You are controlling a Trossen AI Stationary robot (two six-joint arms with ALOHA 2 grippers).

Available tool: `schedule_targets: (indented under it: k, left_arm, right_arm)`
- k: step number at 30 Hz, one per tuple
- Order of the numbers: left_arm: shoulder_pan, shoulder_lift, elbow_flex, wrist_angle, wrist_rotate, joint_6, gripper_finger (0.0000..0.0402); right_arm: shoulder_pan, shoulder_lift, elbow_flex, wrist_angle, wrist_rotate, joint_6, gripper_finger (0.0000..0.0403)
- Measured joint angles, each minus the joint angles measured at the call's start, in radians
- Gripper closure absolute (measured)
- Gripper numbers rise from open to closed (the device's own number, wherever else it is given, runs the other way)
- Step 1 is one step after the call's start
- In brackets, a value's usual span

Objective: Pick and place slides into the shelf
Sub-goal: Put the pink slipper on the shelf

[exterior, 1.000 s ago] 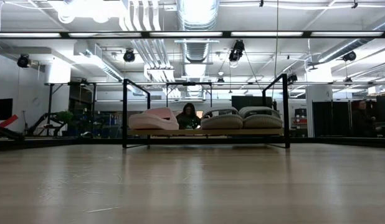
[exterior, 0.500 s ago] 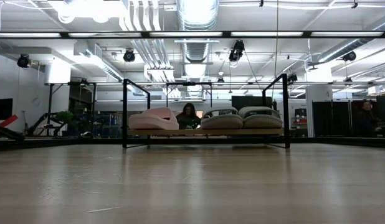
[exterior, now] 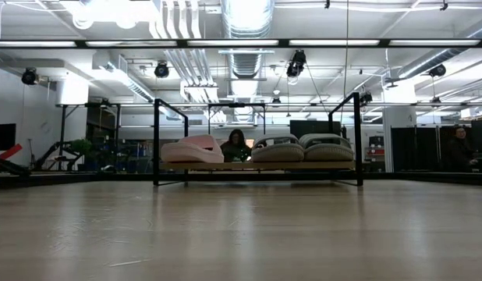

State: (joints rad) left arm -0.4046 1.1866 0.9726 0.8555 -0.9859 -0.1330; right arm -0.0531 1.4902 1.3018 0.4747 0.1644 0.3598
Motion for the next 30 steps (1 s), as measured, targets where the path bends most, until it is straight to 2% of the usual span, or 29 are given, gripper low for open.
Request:
schedule_targets:
  k: [6,9,13,20,25,30]
  left_arm:
    - [0.000,-0.018,-0.001,-0.002,0.004,0.103,0.0389]
    - [-0.001,-0.037,-0.001,0.001,0.005,0.121,0.0364]
    - [-0.001,-0.068,-0.011,0.003,0.005,0.148,0.0322]
    - [-0.002,-0.142,-0.031,-0.018,0.000,0.453,0.0245]
    - [-0.002,-0.214,-0.031,-0.144,-0.052,0.680,0.0209]
    - [-0.002,-0.253,-0.021,-0.307,-0.086,0.909,0.0202]
  right_arm:
    - [-0.011,0.000,0.000,0.002,0.013,0.007,0.0369]
    - [-0.019,-0.003,0.000,0.002,0.030,0.010,0.0369]
    - [-0.029,-0.003,-0.001,-0.001,0.106,0.031,0.0369]
    - [-0.086,-0.017,-0.001,-0.062,0.095,0.091,0.0369]
    - [-0.193,-0.037,-0.001,-0.251,-0.066,0.307,0.0369]
    - [-0.312,-0.020,-0.001,-0.323,-0.293,0.459,0.0369]
